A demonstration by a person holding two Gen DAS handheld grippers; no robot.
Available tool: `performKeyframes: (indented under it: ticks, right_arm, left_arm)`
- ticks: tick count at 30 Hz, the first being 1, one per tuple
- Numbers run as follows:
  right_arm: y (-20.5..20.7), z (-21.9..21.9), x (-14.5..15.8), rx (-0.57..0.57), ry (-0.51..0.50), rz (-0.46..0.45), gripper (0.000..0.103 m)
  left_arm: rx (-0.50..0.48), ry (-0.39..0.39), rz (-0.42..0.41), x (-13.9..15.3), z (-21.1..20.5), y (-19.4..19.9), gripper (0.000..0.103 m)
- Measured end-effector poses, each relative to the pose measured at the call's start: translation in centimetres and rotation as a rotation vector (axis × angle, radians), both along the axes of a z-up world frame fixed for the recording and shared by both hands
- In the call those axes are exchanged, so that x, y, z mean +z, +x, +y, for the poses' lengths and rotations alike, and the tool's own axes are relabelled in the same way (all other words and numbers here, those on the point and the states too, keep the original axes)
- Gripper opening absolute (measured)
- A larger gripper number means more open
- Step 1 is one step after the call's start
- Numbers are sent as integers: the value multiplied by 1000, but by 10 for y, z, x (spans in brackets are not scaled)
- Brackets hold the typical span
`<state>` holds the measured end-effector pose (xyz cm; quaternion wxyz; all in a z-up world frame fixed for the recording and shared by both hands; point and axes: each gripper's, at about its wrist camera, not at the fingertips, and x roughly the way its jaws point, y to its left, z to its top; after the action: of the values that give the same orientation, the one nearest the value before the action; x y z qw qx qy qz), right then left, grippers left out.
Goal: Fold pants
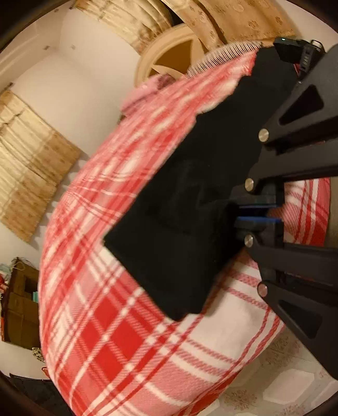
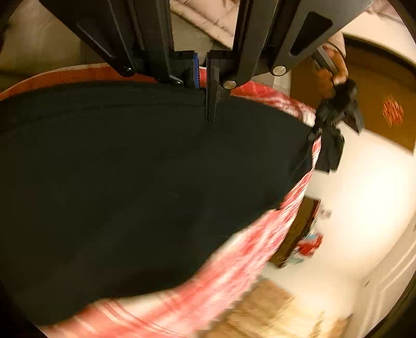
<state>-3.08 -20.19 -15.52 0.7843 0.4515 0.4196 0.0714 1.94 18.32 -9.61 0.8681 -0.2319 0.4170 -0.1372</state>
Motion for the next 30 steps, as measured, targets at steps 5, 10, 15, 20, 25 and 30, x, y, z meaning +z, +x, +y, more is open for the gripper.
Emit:
performKeyframes:
  ticks: [5, 10, 15, 20, 25, 30]
  right_arm:
    - [-11, -6, 3, 26, 130, 37, 66]
    - [-28, 3, 34, 105, 118, -22, 92]
    - [3, 19, 100, 217, -106, -214, 92]
    - [80, 33, 125, 297, -181, -356, 92]
    - [150, 68, 118, 403, -375, -334, 92]
    - [186, 84, 94, 503, -392, -296, 92]
  left_arm:
    - [-37, 39, 27, 0, 7, -3, 24]
    - [24, 243, -35, 28, 27, -17, 63]
    - [131, 411, -174, 65, 28, -25, 62]
    - [48, 383, -272, 77, -17, -15, 62]
    - [62, 409, -158, 28, -42, 8, 62]
    - [57, 569, -222, 11, -48, -2, 62]
